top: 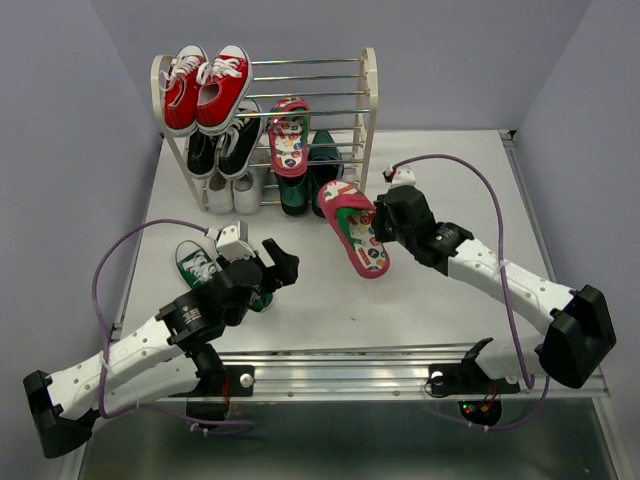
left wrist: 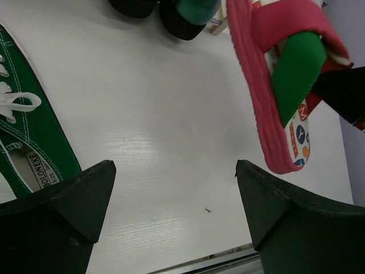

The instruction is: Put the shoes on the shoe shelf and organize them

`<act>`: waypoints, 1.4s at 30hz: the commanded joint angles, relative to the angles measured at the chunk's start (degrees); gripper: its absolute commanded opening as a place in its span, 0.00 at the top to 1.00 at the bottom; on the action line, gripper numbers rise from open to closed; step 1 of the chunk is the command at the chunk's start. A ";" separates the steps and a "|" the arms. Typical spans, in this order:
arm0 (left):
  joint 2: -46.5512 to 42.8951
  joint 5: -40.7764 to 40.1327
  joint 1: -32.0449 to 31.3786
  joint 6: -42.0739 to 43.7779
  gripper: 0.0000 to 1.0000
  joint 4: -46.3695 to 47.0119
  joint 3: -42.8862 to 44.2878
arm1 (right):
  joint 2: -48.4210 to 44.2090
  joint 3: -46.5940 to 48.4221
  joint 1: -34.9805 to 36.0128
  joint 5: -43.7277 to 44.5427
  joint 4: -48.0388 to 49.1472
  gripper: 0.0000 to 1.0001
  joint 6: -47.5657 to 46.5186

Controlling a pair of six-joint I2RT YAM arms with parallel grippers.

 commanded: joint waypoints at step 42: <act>-8.09 -4.83 -0.30 -0.33 0.01 -3.95 0.27 | 26.64 43.75 2.70 30.29 2.57 0.99 13.72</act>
